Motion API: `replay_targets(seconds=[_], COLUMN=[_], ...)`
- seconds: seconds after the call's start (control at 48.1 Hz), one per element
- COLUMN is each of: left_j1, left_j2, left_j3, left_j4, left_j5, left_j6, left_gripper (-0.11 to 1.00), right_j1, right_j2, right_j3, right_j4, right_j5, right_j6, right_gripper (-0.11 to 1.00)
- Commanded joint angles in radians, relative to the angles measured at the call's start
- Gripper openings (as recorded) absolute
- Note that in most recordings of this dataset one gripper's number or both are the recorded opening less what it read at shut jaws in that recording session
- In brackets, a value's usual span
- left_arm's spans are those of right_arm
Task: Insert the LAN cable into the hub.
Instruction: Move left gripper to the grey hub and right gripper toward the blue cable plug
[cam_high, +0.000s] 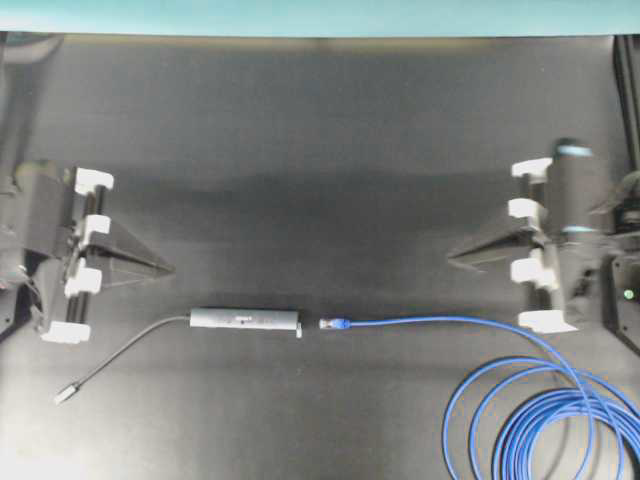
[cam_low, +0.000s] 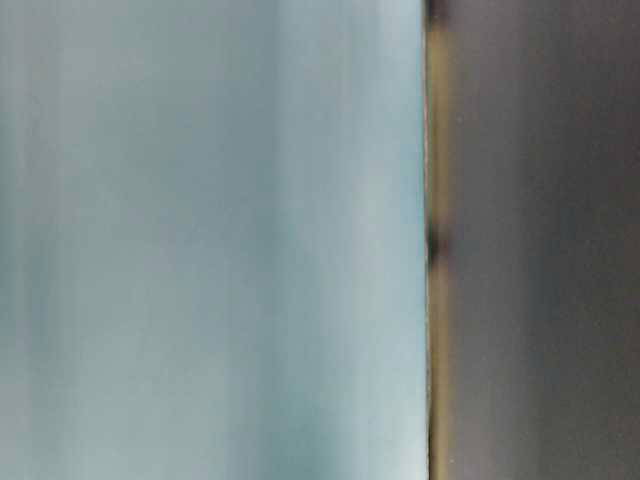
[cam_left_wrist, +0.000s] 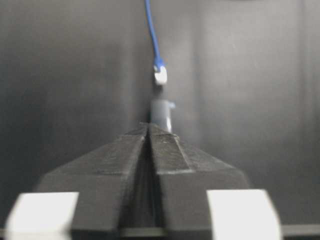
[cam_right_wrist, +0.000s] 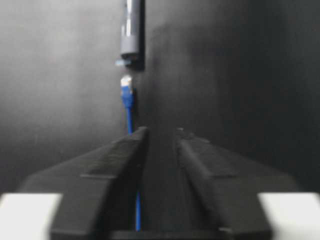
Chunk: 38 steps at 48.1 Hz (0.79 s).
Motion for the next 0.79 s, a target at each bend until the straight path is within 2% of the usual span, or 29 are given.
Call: replay_targets(seconds=[0.0,0.104,0.187,0.353,0.561,0.769], left_j1=[-0.011,-0.014,-0.012,-0.012,0.023,0.009], left_j2=[0.04,0.107,0.161,0.282,0.449,0.575], left_j3=[0.002,0.034,0.071,0.13,0.127,0.11], left_j4=[0.003,0.003,0.003,0.003,0.003,0.003], left_j5=[-0.041,-0.152,-0.284,-0.52,-0.644,-0.778], left_j6=[-0.029,-0.1,-0.138,-0.156,-0.155,-0.153], left_gripper=[0.32,0.65,0.83,0.77,0.8,0.8], right_j1=[-0.003,-0.003,-0.003,-0.002,-0.002,-0.003], right_j2=[0.035,0.072,0.098,0.137,0.15,0.152], right_j3=[-0.037,-0.049,-0.055,-0.063,-0.063,-0.064], right_j4=[0.002,0.0,-0.002,-0.002,-0.002,0.0], right_j5=[-0.002,-0.005,-0.011,-0.041,-0.078,-0.078], right_j6=[0.005,0.005,0.0,0.003,0.008,0.021], right_gripper=[0.37,0.67,0.82,0.81,0.81,0.81])
